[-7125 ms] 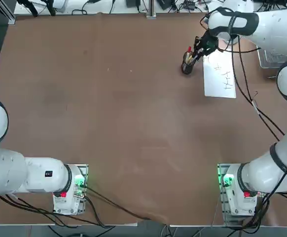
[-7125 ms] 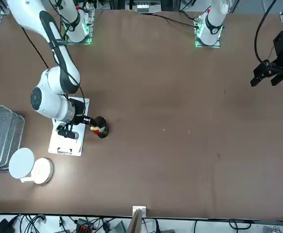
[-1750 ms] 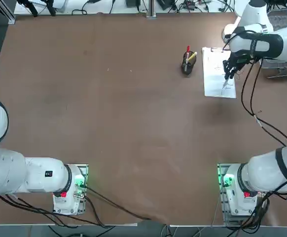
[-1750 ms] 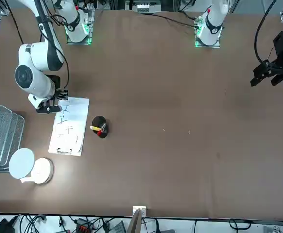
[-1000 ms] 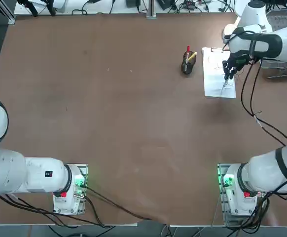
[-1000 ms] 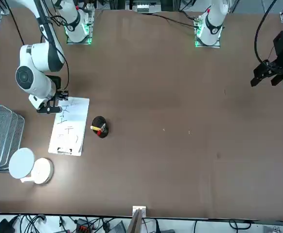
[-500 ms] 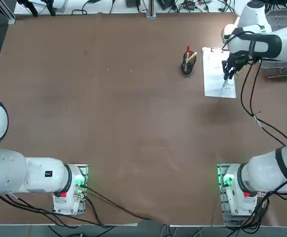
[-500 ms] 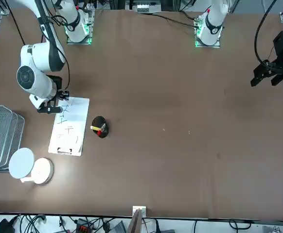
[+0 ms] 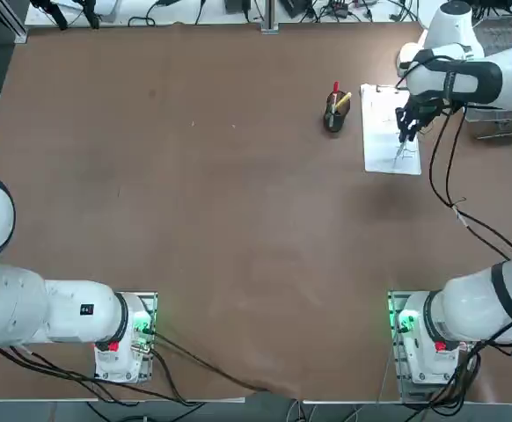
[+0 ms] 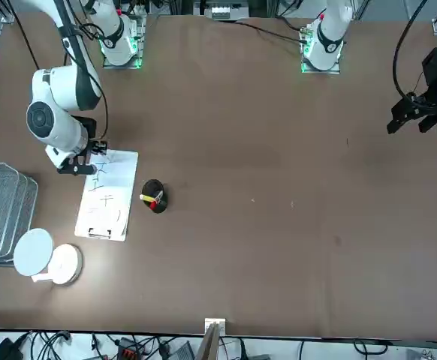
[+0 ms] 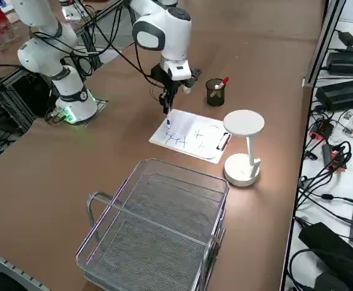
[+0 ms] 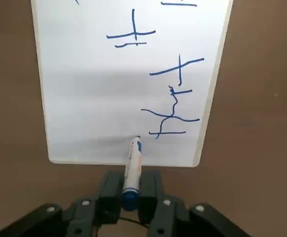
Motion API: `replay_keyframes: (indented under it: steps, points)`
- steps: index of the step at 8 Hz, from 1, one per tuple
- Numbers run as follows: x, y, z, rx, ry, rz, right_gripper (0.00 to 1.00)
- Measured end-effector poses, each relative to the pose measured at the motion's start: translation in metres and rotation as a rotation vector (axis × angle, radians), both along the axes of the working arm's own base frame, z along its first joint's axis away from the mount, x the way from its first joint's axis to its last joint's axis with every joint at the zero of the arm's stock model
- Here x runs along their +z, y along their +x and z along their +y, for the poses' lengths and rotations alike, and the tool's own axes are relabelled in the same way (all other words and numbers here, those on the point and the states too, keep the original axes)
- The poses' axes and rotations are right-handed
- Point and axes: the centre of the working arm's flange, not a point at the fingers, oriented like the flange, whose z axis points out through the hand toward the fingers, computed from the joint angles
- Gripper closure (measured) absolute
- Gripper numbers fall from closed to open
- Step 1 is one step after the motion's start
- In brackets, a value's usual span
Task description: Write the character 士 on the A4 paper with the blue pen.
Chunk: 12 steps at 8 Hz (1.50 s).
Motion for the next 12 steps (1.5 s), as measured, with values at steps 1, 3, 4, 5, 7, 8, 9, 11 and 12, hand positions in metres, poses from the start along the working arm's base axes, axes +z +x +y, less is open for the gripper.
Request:
replay_keyframes:
  steps: [1, 3, 4, 5, 7, 8, 9, 11, 12]
  points:
    - [0.0001, -0.0002, 0.0031, -0.001, 0.0, -0.001, 0.8]
    - [0.0001, -0.0006, 0.0068, -0.009, -0.003, -0.002, 0.8]
    - [-0.0001, -0.0006, 0.0077, -0.009, -0.003, -0.002, 0.8]
    - [-0.0001, -0.0007, 0.0082, -0.011, -0.003, -0.003, 0.8]
    - [-0.0002, -0.0007, 0.0087, -0.015, -0.004, -0.003, 0.8]
    - [-0.0002, -0.0007, 0.0093, -0.015, -0.004, -0.004, 0.8]
    - [-0.0002, -0.0008, 0.0099, -0.015, -0.004, -0.004, 0.8]
    - [-0.0003, -0.0007, 0.01, -0.015, -0.004, -0.004, 0.8]
    - [-0.0003, -0.0007, 0.01, -0.019, -0.005, -0.004, 0.8]
